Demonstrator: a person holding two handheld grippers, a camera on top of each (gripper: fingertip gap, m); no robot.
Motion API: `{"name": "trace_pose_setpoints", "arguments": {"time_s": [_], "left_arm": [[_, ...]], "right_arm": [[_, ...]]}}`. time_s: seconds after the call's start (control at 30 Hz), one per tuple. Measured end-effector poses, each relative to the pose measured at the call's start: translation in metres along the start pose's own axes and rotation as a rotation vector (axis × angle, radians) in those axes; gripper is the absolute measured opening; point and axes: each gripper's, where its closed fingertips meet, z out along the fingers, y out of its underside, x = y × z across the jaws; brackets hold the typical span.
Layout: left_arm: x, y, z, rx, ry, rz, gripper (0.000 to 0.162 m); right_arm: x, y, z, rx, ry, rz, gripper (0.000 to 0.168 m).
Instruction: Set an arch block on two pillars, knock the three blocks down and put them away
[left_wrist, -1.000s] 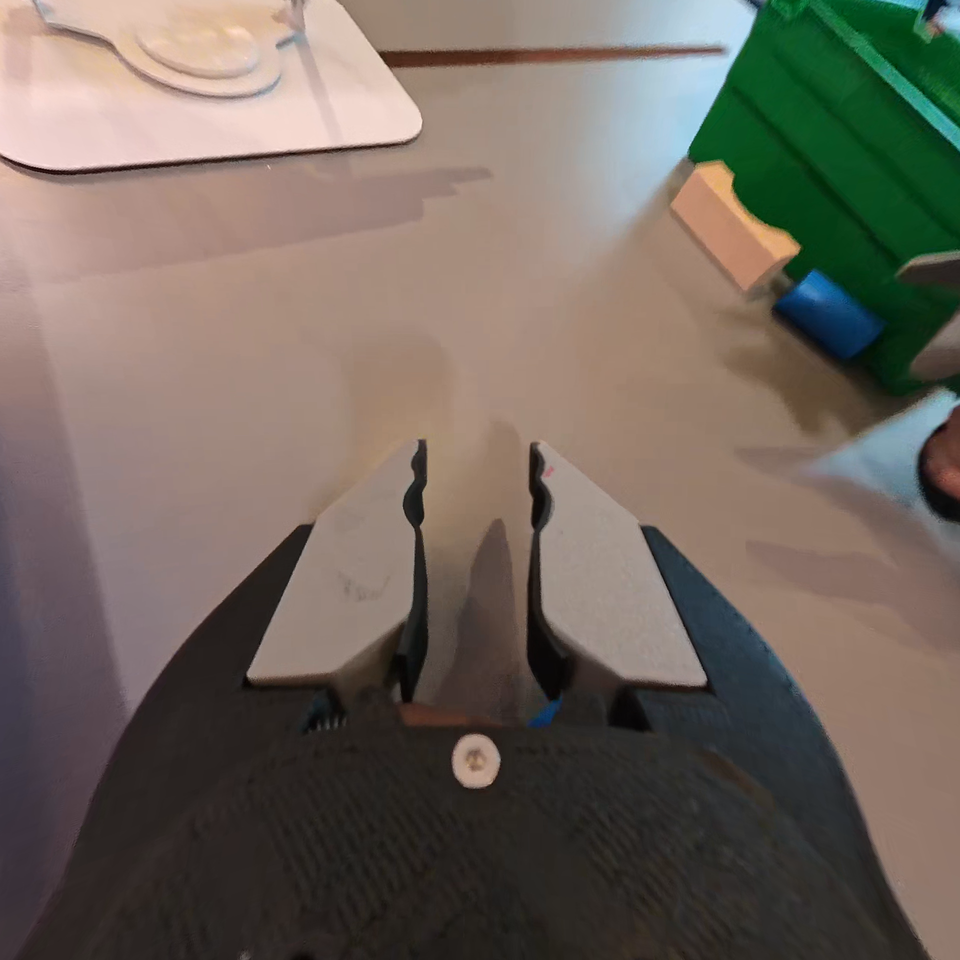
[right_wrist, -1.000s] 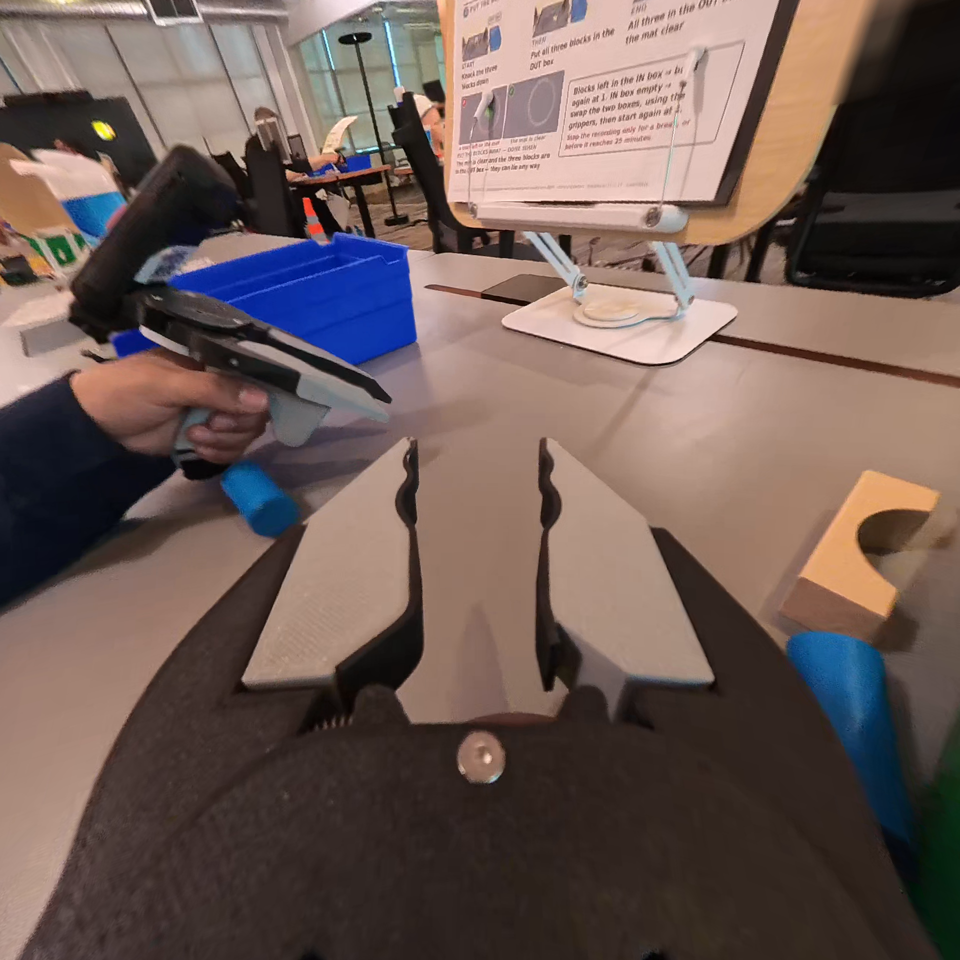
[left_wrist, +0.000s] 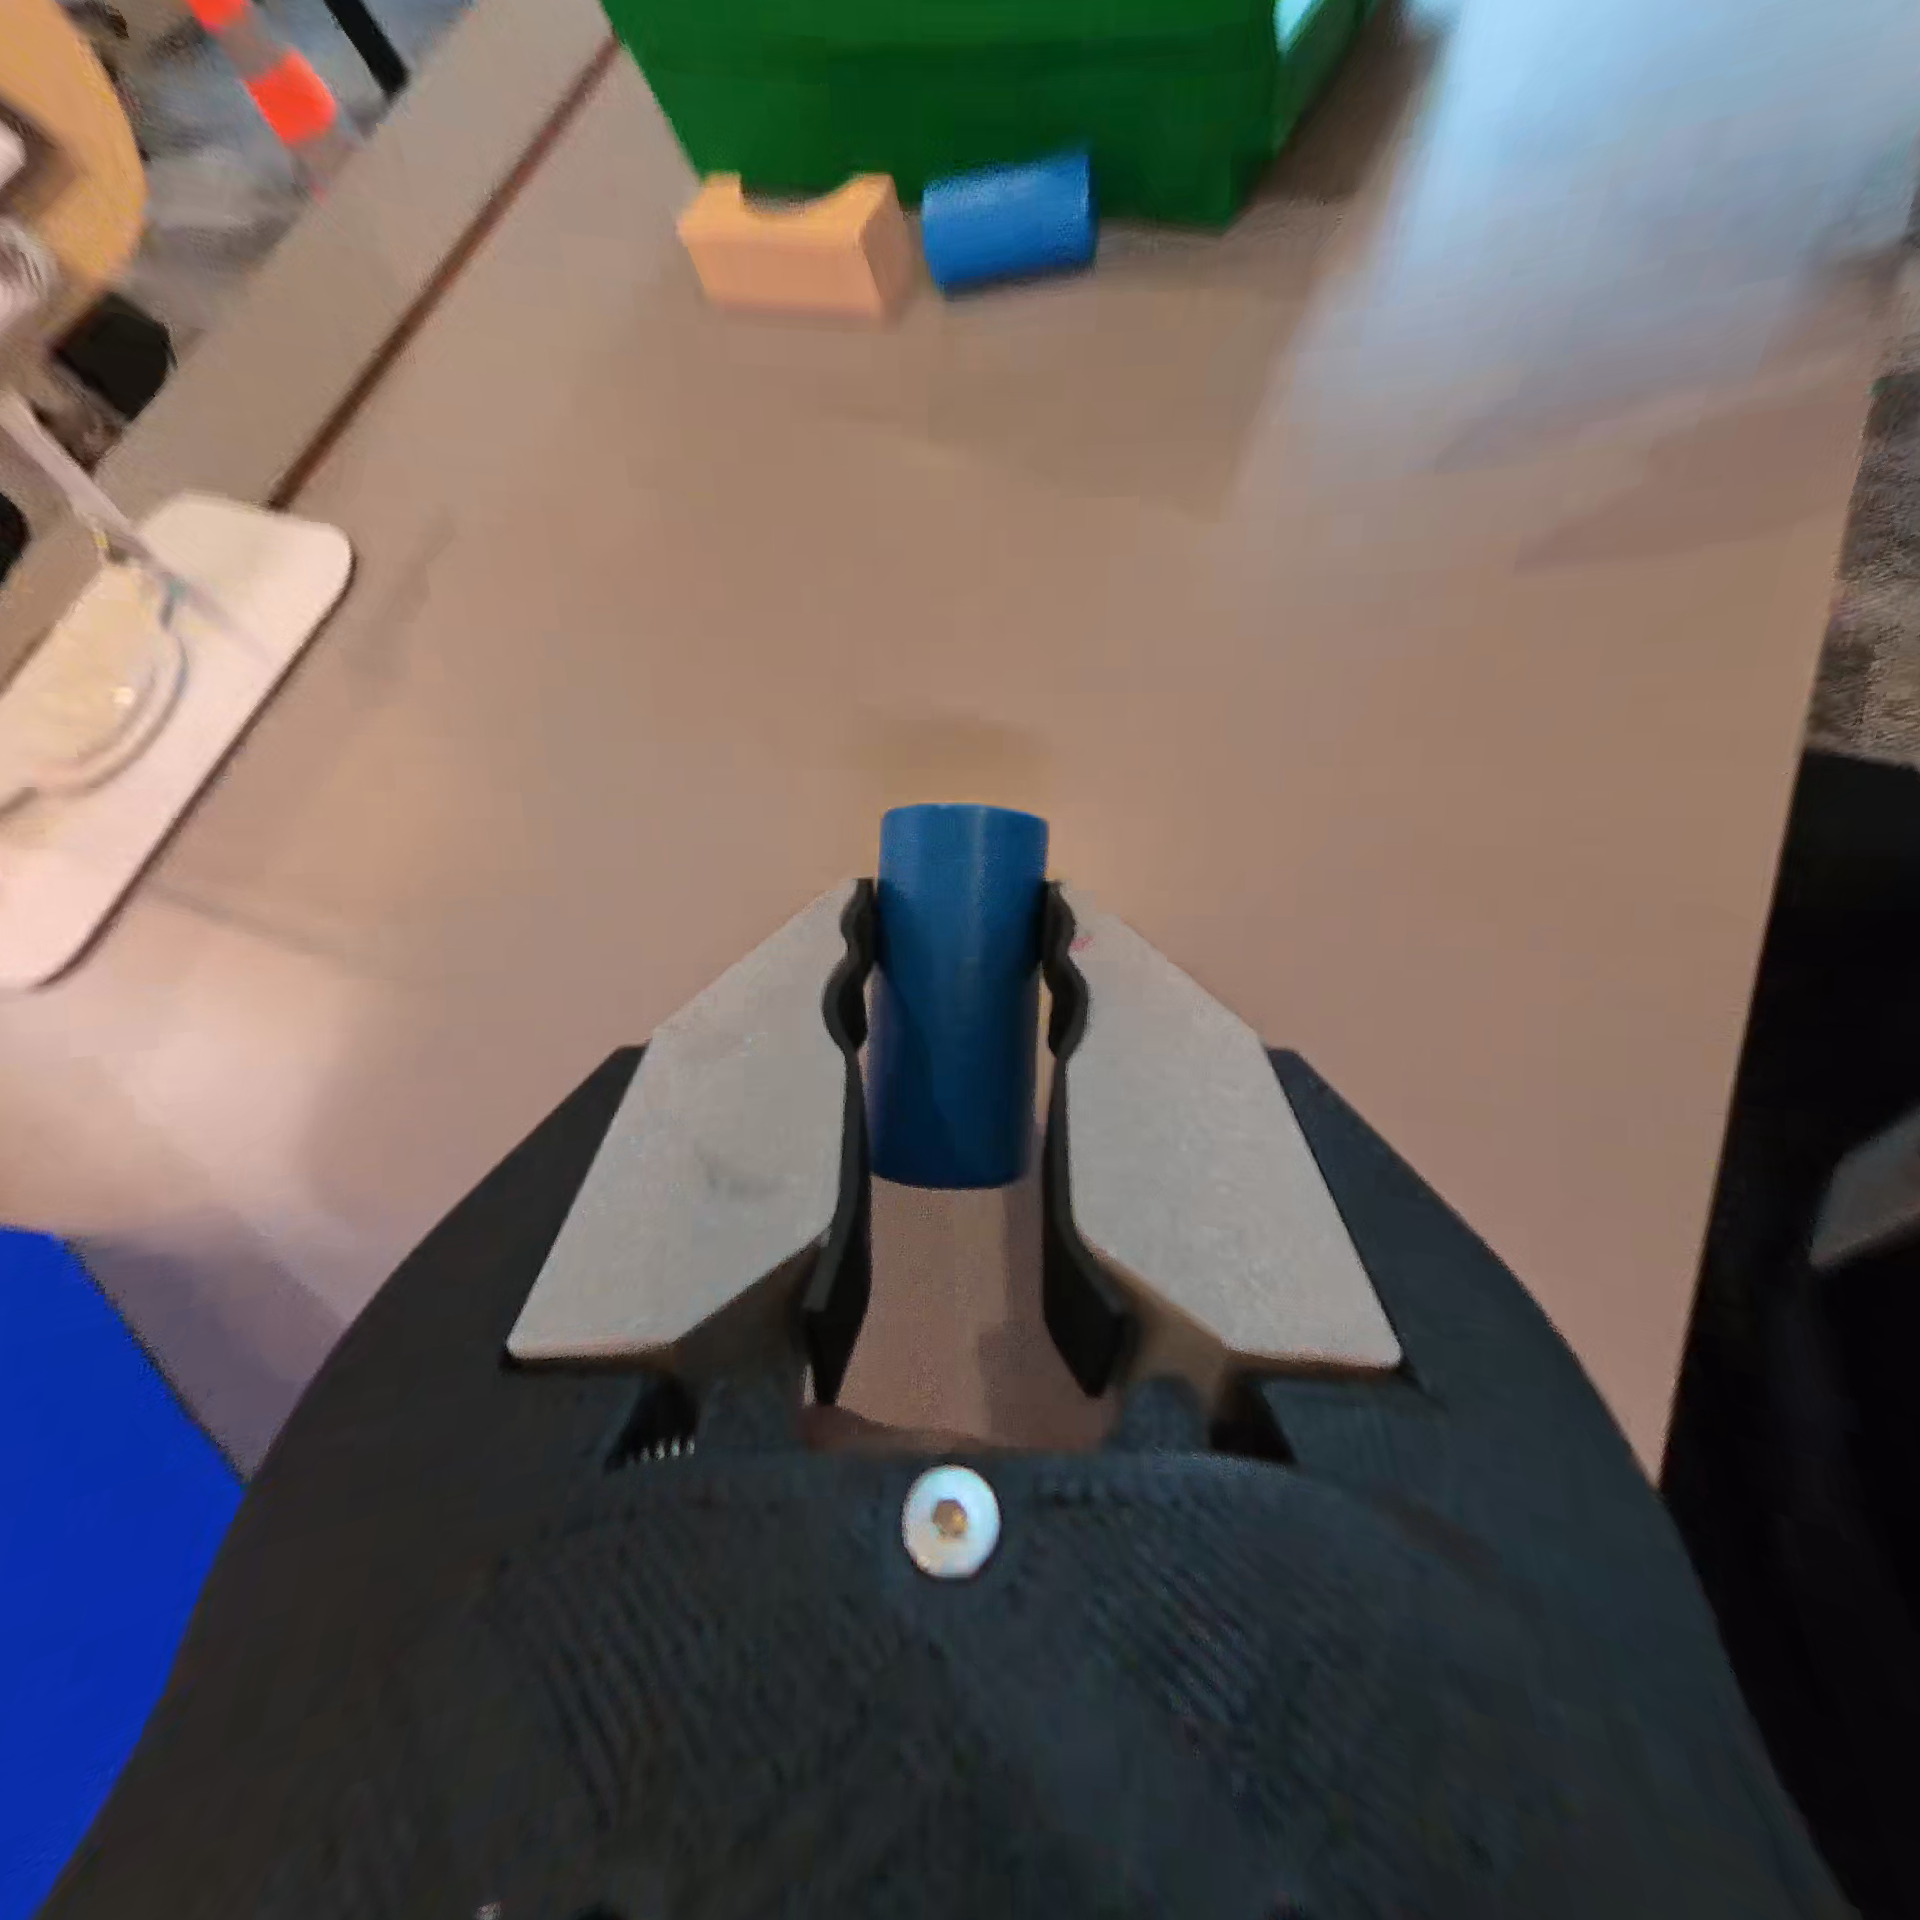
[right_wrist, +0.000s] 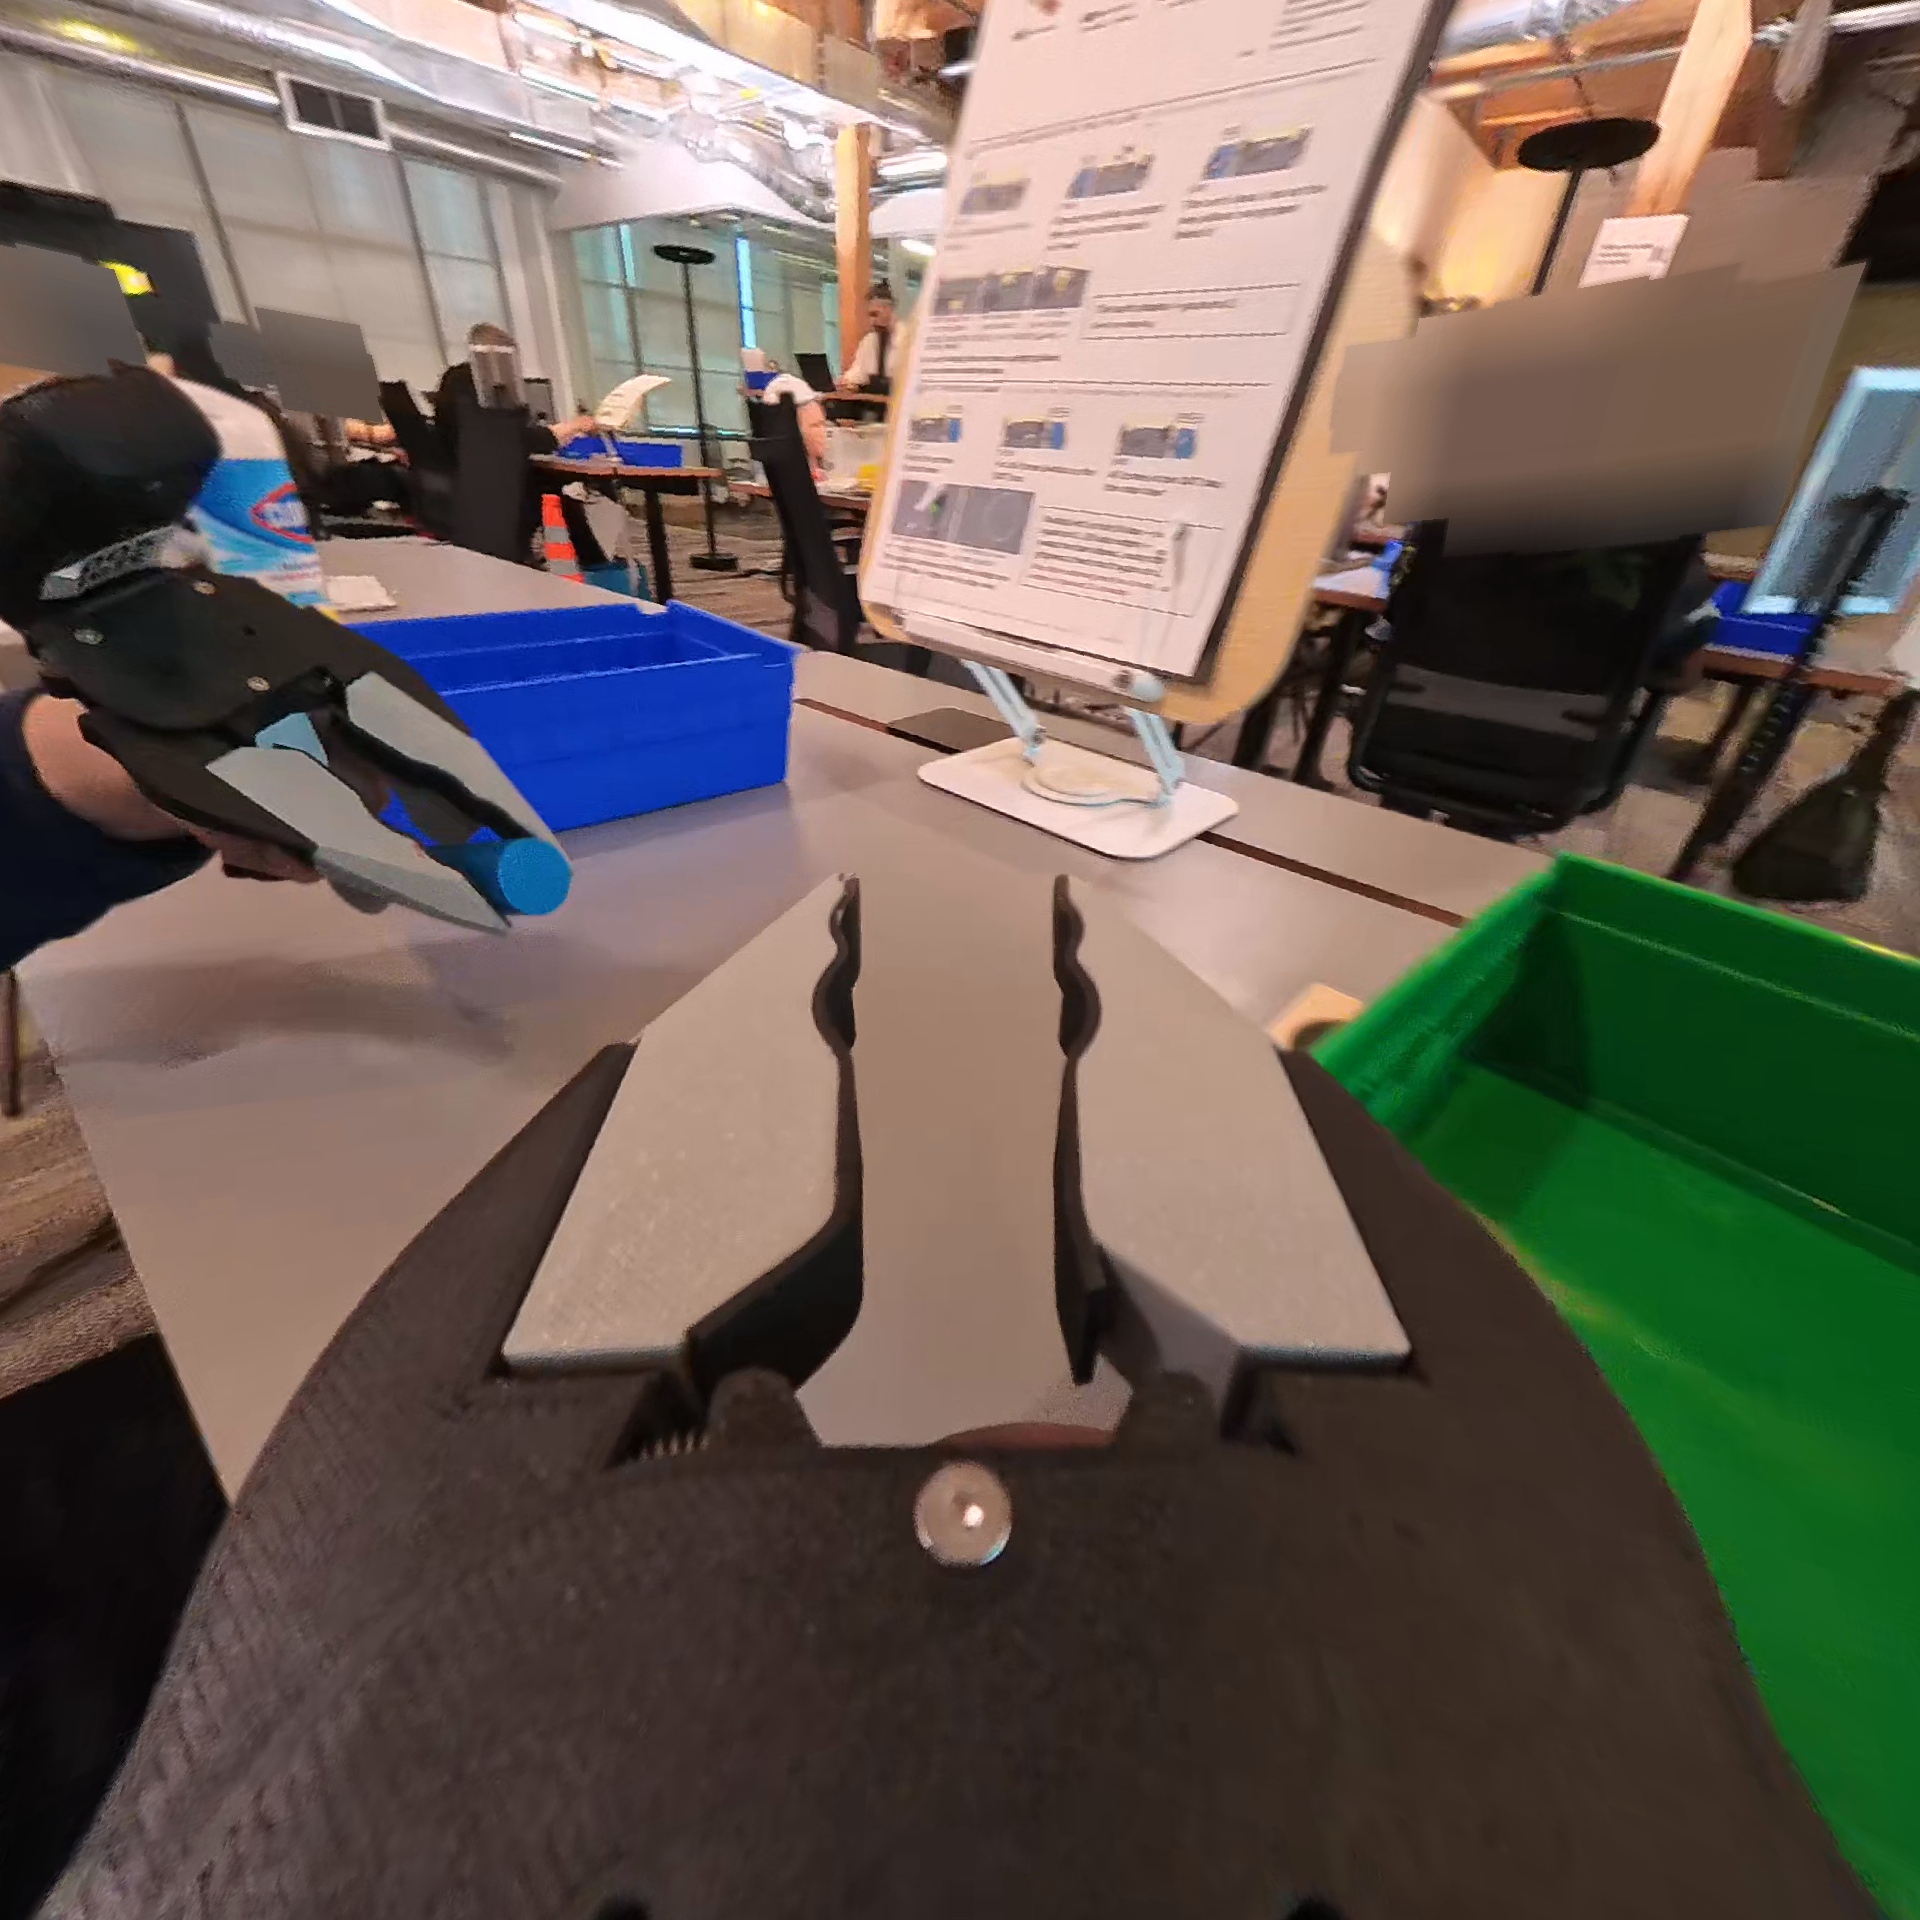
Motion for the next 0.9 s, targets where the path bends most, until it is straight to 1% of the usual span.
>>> {"name": "trace_pose_setpoints", "arguments": {"time_s": [0.07, 0.17, 0.23, 0.27, 0.33, 0.4, 0.43, 0.5, 0.53, 0.6, 0.7, 0.8, 0.87, 0.9], "left_arm": [[0.002, -0.011, 0.012, -0.016, 0.021, 0.024, 0.029], [0.005, -0.009, 0.038, -0.112, 0.044, 0.061, 0.029], [0.009, -0.016, 0.053, -0.099, 0.047, 0.100, 0.029], [0.014, -0.025, 0.059, -0.058, 0.058, 0.147, 0.029], [0.028, -0.052, 0.066, 0.075, 0.057, 0.297, 0.029], [0.036, -0.076, 0.075, 0.184, -0.021, 0.420, 0.030], [0.041, -0.087, 0.079, 0.237, -0.058, 0.478, 0.029], [0.047, -0.103, 0.086, 0.318, -0.144, 0.592, 0.030], [0.049, -0.106, 0.090, 0.328, -0.177, 0.635, 0.030], [0.059, -0.109, 0.095, 0.356, -0.183, 0.685, 0.030], [0.067, -0.109, 0.096, 0.381, -0.175, 0.697, 0.030], [0.071, -0.109, 0.093, 0.399, -0.168, 0.706, 0.030], [0.071, -0.107, 0.093, 0.395, -0.175, 0.705, 0.030], [0.069, -0.105, 0.094, 0.385, -0.179, 0.696, 0.030]], "right_arm": [[0.023, 0.002, -0.023, -0.011, 0.071, 0.016, 0.034], [0.047, 0.024, -0.047, -0.064, 0.124, 0.105, 0.035], [0.041, 0.038, -0.052, -0.098, 0.072, 0.178, 0.043], [0.032, 0.043, -0.050, -0.118, 0.025, 0.199, 0.044], [0.002, 0.053, -0.040, -0.185, -0.121, 0.263, 0.045], [-0.030, 0.063, -0.027, -0.246, -0.244, 0.369, 0.046], [-0.041, 0.069, -0.019, -0.273, -0.269, 0.397, 0.049], [-0.055, 0.070, -0.005, -0.265, -0.287, 0.425, 0.051], [-0.059, 0.070, 0.002, -0.266, -0.283, 0.443, 0.051], [-0.062, 0.069, 0.013, -0.266, -0.260, 0.457, 0.055], [-0.059, 0.075, 0.030, -0.293, -0.204, 0.419, 0.054], [-0.066, 0.081, 0.045, -0.323, -0.236, 0.437, 0.050], [-0.077, 0.079, 0.051, -0.324, -0.296, 0.453, 0.031], [-0.076, 0.082, 0.054, -0.340, -0.288, 0.438, 0.031]]}}
